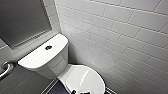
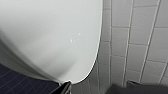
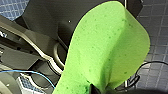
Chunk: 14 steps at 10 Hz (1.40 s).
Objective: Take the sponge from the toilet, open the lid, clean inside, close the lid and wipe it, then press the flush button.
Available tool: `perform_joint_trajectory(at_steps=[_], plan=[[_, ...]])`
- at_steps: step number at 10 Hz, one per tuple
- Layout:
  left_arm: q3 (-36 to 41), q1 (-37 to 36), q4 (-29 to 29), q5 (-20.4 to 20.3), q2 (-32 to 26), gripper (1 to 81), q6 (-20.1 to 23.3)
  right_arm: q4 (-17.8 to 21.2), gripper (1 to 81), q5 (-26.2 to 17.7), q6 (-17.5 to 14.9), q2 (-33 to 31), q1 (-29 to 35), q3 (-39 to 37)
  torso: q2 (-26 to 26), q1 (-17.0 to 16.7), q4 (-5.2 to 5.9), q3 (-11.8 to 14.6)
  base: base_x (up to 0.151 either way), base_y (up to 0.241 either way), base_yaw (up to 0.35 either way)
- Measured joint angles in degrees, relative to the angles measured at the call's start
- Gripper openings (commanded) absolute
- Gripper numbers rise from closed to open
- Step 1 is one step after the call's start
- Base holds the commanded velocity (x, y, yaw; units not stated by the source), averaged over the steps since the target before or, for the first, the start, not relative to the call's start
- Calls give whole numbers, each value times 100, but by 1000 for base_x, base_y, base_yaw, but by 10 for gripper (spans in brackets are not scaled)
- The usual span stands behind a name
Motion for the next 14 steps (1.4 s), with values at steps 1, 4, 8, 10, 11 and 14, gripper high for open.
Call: perform_joint_trajectory(at_steps=[1, 4, 8, 10, 11, 14], plan=[[-149, 127, 0, 63, 22, 811, 0, 0, 10, -6, 0, -1, 16, 0, 0, 0, 0, 0, 0, 0, 0], [-808, 107, -5, 187, 182, 811, -1, 0, 10, -26, 0, 0, 24, 0, 0, 0, 0, 0, 0, 0, 0], [-1536, 27, -38, 405, 774, 811, -17, 0, 10, -33, 0, 0, 44, -5, 0, 0, 0, 0, 0, 0, 0], [-1541, -69, -105, 546, 848, 811, -28, 0, 10, -28, 0, 2, 52, -13, 0, 0, 0, 0, 0, 0, 0], [-1569, -74, -132, 573, 852, 811, -28, 1, 10, -33, 1, 18, 51, -46, 0, 0, 0, 0, 0, 0, 0], [-1762, -85, -250, 651, 935, 811, -41, 0, 10, -45, 1, 33, 52, -84, 0, 0, 0, 0, 0, 0, 0]])
